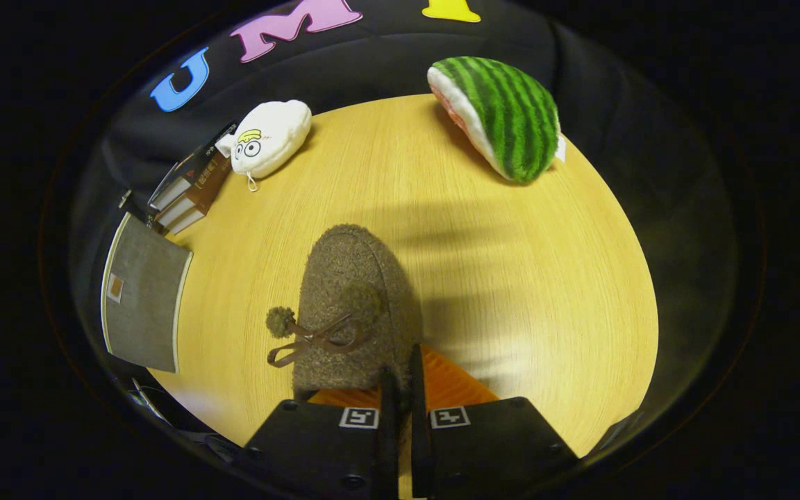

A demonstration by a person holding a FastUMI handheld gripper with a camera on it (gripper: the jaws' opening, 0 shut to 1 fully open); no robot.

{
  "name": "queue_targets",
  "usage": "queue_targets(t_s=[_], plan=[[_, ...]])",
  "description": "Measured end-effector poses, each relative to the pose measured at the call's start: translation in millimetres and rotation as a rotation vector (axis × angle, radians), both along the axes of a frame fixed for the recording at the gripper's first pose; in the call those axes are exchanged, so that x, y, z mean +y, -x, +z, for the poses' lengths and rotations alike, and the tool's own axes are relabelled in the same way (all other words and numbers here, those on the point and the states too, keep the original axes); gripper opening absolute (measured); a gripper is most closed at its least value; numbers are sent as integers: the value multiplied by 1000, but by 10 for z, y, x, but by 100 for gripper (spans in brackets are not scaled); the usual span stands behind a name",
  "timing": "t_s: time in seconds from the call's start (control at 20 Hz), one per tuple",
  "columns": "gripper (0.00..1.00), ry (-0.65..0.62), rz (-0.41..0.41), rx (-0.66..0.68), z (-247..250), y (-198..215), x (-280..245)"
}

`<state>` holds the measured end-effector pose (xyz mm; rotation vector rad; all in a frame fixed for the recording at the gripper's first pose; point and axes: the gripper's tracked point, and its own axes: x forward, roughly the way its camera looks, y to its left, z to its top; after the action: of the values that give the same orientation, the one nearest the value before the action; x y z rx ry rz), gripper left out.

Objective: Open the storage box then place both shoes into the box .Put the left shoe in first, then the right shoe, with the right side of both shoes facing outward in a uniform manner.

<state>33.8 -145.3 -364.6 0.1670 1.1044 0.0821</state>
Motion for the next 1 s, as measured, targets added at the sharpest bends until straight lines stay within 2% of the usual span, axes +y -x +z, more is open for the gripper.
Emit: queue_targets(t_s=[0.1, 0.35, 0.5, 0.65, 0.8, 1.0], plan=[[6, 22, 35, -15, 0, 2, 13], [5, -45, 9, -15, 210, 22, 162], [5, -139, -22, -48, 612, 85, 397], [5, -220, -11, -55, 1053, 209, 720], [5, -341, -31, -71, 1528, 216, 1196], [5, -425, -5, -102, 2213, 299, 1855]])
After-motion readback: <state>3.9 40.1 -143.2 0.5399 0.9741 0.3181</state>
